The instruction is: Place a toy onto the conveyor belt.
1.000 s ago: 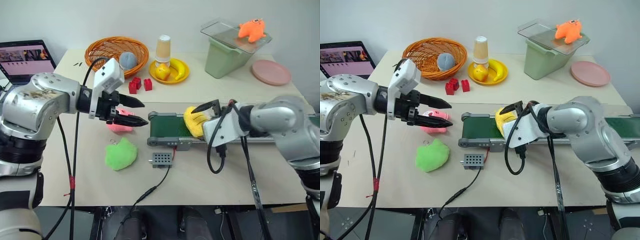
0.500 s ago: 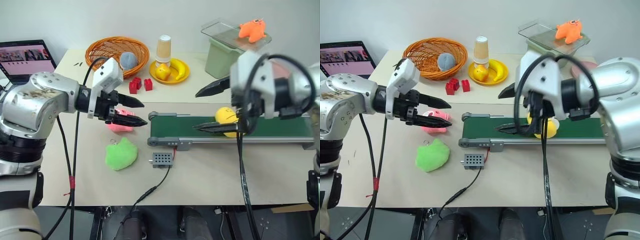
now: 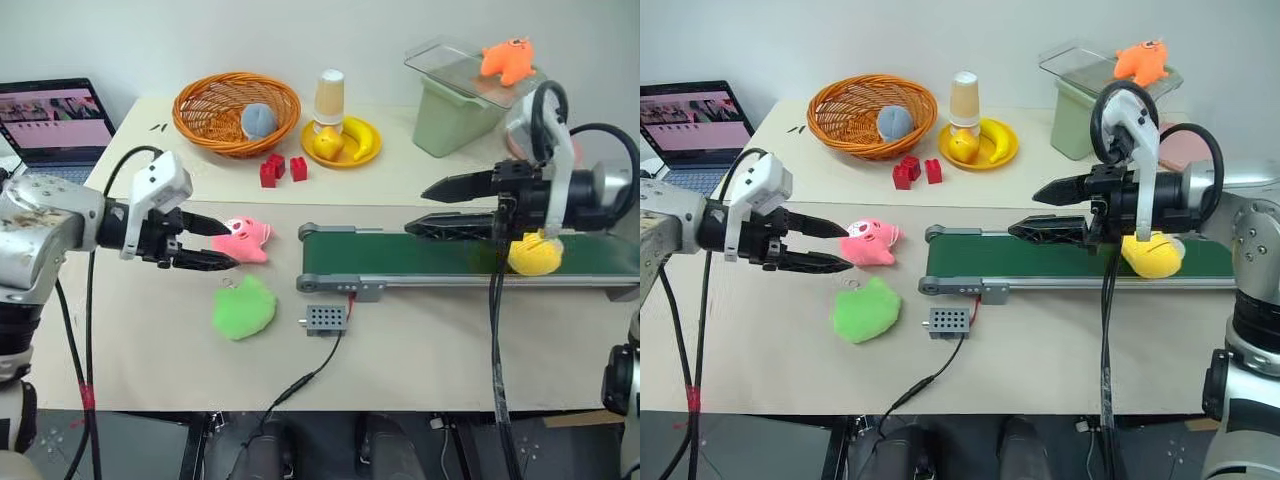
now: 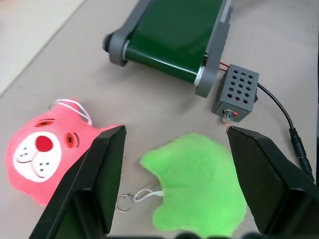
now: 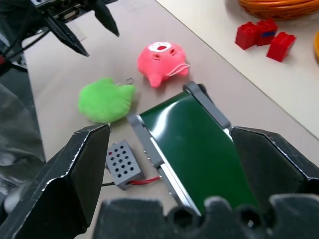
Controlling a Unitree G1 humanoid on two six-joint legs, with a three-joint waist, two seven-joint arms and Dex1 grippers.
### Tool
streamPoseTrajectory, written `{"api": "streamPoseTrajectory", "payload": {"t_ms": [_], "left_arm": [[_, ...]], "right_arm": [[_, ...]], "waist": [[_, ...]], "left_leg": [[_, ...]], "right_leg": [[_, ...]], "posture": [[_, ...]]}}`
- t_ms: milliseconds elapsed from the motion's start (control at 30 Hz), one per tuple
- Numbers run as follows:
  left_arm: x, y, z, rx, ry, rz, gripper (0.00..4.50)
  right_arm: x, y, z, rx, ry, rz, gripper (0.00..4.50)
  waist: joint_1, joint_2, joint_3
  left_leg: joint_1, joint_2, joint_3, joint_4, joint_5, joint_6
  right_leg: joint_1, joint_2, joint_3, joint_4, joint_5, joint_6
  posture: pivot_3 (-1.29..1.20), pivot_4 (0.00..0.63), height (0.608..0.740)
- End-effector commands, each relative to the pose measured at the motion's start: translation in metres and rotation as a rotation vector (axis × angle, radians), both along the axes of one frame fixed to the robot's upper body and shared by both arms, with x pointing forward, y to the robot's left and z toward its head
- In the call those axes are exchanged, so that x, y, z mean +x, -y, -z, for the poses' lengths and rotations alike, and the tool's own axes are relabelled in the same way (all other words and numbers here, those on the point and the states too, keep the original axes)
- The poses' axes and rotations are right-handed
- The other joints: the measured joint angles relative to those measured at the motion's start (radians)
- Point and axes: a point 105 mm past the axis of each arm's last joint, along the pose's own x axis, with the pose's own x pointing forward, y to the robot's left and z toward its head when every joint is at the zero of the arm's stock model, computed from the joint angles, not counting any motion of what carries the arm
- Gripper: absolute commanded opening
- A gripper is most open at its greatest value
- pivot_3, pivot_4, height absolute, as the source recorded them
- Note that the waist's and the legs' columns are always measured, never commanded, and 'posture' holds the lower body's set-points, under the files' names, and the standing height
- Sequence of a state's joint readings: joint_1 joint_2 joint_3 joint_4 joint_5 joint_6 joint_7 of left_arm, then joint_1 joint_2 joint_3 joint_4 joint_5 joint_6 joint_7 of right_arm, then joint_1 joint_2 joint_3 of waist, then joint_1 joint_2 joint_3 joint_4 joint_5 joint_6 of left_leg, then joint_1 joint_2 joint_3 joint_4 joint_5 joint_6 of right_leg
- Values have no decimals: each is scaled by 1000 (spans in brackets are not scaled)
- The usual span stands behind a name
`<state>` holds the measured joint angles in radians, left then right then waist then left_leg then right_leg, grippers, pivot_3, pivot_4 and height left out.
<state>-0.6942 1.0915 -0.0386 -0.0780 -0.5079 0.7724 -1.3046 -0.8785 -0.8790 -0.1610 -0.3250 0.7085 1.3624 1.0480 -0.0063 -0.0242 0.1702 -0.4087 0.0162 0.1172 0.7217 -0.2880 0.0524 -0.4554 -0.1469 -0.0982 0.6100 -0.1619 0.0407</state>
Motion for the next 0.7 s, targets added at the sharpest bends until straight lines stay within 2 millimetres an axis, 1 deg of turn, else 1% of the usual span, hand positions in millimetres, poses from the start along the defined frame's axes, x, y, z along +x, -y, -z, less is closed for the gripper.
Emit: {"api": "streamPoseTrajectory", "payload": {"t_ms": [33, 200, 267, 367, 467, 533, 600, 700], "left_arm": [[-9, -3, -3, 3, 69, 44, 3432], [-12, -11, 15, 46, 74, 38, 3432], [-15, -10, 24, 54, 57, 56, 3432], [-14, -7, 38, 81, 46, 70, 3432], [-9, -5, 51, 68, -1, 27, 3432], [-7, 0, 62, 67, -36, 13, 3432], [-6, 5, 69, 73, -48, 12, 3432], [-3, 12, 73, 76, -57, 11, 3432]], "right_arm": [[-6, 4, -1, 18, -10, 0, 4492], [-7, 7, 2, 7, -13, 18, 4492], [-7, 8, 1, 8, -11, 24, 4492], [-6, 10, 1, -3, -5, 39, 4492], [-5, 12, -1, -10, 8, 63, 4492], [-5, 14, -1, -13, 18, 80, 4492], [-5, 15, -2, -16, 25, 95, 4492], [-6, 17, -3, -20, 33, 113, 4492]], "waist": [[0, 0, 0], [-1, 0, 0], [0, 0, 0], [-1, 0, 0], [3, 0, 0], [4, 0, 0], [5, 0, 0], [7, 0, 0]], "left_leg": [[0, 0, 0, 0, 0, 0], [0, 0, 0, 0, 0, 0], [0, 0, 0, 0, 0, 0], [0, 0, 0, 0, 0, 0], [0, 0, 0, 0, 0, 0], [0, 0, 0, 0, 0, 0], [0, 0, 1, 0, 0, 0], [0, 0, 0, 0, 0, 0]], "right_leg": [[0, 0, 0, 0, 0, 0], [0, 0, 0, 0, 0, 0], [0, 0, 0, 0, 0, 0], [0, 0, 1, 0, 0, 0], [0, 0, 0, 0, 0, 0], [0, 0, 0, 0, 0, 0], [0, 0, 1, 0, 0, 0], [0, 0, 1, 0, 0, 0]], "posture": [[0, 150, 734], [0, 150, 734], [0, 150, 734], [0, 150, 734], [0, 150, 734], [0, 150, 734], [0, 150, 734], [0, 150, 734]]}}
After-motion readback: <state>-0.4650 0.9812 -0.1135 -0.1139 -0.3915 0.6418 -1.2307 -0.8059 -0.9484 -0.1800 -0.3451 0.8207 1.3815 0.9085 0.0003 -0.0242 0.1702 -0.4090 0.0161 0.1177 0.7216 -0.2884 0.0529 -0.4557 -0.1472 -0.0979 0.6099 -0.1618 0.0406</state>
